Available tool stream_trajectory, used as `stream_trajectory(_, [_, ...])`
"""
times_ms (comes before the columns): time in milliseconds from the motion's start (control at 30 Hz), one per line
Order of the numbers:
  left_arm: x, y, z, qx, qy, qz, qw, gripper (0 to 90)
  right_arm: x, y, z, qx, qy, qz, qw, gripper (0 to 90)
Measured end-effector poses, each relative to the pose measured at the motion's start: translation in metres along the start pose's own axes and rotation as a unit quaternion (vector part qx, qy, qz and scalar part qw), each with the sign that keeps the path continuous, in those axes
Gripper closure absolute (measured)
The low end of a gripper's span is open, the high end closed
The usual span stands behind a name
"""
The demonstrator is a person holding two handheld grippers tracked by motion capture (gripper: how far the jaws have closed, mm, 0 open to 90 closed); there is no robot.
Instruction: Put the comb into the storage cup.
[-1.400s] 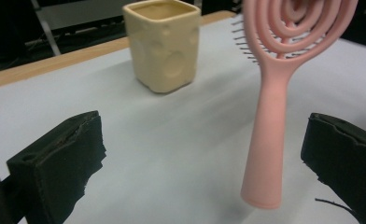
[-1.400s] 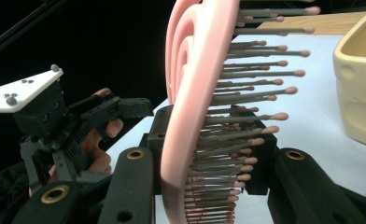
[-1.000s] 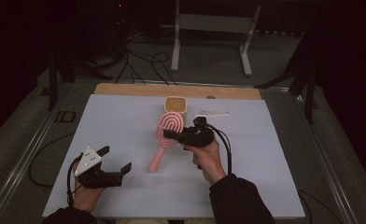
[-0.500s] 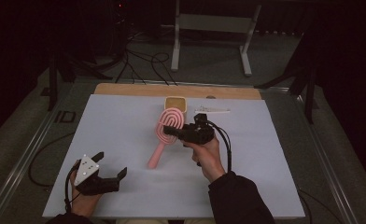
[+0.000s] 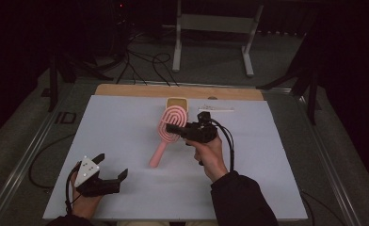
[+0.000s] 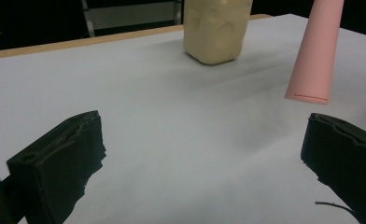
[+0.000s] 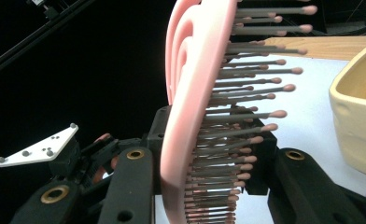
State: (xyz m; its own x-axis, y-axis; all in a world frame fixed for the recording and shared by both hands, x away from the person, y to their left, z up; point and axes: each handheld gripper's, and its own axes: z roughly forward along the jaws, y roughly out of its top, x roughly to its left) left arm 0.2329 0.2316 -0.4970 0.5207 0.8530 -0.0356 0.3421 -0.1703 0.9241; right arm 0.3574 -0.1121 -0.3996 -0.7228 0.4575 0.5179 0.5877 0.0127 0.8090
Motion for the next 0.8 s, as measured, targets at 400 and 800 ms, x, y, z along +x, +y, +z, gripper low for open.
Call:
stream_trajectory(400, [-0.002,-0.001,0.001,0.003,0.002,0.004,1.0000,0.2,0.004,0.012,0.001,-0.005,0.002,-0.004,1.0000,63.4])
stream_trajectory(800, [-0.003,-0.002,0.003,0.005,0.002,0.002,1.0000,0.2,0.002,0.019,0.002,-0.003,0.002,0.001,1.0000,63.4])
